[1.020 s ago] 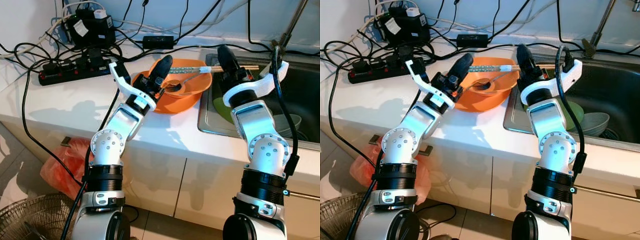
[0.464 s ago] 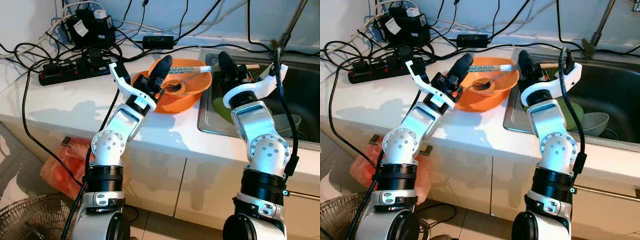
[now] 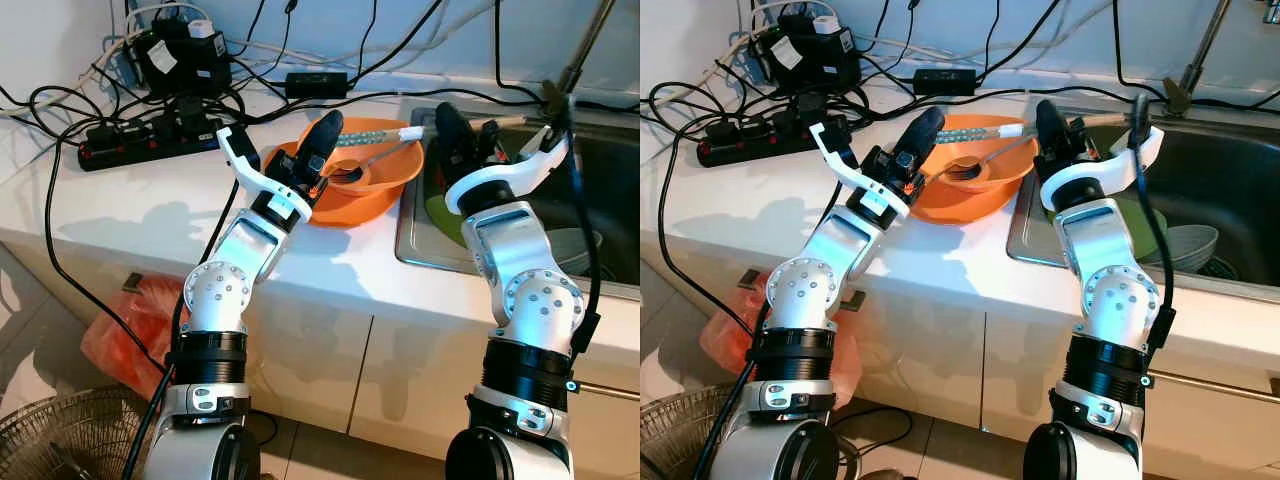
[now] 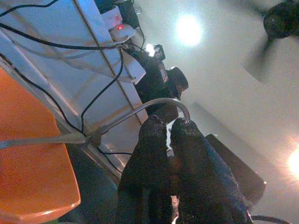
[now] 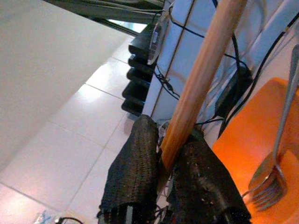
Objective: Kitchen organization
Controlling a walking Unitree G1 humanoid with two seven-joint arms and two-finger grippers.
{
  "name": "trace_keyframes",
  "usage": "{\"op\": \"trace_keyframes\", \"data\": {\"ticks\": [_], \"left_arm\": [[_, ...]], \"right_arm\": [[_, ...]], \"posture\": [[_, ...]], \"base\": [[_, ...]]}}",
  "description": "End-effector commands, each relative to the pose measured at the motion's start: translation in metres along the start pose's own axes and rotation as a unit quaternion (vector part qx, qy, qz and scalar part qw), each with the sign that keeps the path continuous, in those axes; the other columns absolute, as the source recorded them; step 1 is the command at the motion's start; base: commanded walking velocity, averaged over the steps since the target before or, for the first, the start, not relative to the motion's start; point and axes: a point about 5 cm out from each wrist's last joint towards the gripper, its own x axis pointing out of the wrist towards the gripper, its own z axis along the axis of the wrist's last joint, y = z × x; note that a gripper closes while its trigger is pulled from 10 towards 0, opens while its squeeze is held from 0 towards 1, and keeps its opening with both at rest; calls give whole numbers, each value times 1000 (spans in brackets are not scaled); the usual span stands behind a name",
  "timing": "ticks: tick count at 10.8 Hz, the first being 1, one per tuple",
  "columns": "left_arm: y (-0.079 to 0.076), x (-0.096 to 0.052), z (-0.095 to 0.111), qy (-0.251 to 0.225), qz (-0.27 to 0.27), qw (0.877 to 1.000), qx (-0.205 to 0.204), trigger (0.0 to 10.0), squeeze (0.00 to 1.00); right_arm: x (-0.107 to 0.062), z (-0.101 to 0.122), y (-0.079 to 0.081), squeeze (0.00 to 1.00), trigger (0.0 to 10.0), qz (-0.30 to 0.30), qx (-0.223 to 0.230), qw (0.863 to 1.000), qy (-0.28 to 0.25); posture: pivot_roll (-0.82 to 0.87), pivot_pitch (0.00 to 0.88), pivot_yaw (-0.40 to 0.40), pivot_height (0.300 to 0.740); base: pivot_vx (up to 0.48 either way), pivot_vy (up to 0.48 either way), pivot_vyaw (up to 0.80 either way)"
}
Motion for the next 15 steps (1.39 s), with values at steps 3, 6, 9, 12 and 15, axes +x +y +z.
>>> {"op": "trace_keyframes", "data": {"ticks": [3,6,9,12,15], "left_arm": [[9,0,-31,24,24,999,-41,2118,0],[11,-1,-34,32,29,998,-40,10000,1000],[15,-3,-37,54,50,997,3,10000,1000],[16,-4,-45,92,59,992,70,10000,1000],[14,-5,-50,110,49,988,100,10000,1000]], "right_arm": [[3,-12,17,0,0,35,19,999,28],[2,-12,16,0,0,33,20,999,30],[2,-9,13,0,0,19,0,1000,21],[4,2,6,0,0,-14,-39,999,-16],[9,25,-4,0,0,-59,-66,993,-75]], "posture": [[1,6,44,740],[1,8,45,740],[3,11,46,740],[6,13,46,740],[9,10,49,740]], "base": [[0,0,0],[0,0,0],[0,0,0],[0,0,0],[0,0,0]]}}
